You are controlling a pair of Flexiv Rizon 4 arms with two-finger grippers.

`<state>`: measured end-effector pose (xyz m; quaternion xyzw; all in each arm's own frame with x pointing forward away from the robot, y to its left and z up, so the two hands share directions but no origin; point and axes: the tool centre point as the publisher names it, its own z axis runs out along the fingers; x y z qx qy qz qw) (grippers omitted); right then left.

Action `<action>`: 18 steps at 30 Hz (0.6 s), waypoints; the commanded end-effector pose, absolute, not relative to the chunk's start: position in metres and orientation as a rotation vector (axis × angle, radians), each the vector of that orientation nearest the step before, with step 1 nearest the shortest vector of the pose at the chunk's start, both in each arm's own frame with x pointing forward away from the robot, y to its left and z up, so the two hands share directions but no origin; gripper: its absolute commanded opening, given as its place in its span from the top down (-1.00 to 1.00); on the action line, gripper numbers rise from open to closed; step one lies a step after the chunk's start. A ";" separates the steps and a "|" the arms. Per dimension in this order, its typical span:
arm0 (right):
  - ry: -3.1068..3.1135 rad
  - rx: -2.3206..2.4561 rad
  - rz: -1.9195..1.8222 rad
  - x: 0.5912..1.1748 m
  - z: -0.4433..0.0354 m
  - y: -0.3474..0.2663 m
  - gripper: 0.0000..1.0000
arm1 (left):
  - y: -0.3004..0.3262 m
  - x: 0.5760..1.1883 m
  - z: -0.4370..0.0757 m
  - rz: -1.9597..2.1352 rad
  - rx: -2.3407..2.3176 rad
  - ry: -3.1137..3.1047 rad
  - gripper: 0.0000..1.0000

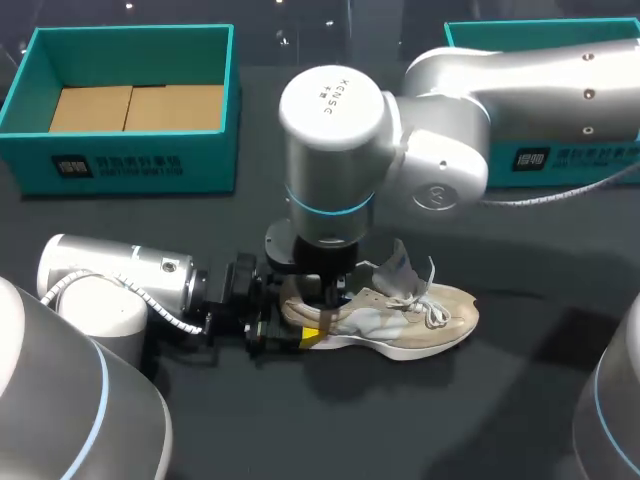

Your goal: Take the shoe out of the shoebox, open the shoe tongue, remove and reinsert the insole, then place the shoe into the shoebox

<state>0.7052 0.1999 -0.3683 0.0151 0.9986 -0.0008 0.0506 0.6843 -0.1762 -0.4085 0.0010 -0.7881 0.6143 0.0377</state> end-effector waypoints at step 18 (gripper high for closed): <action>3.050 0.186 0.009 0.721 -0.388 0.154 0.58 | -0.175 0.684 -0.413 1.886 0.006 -2.421 1.00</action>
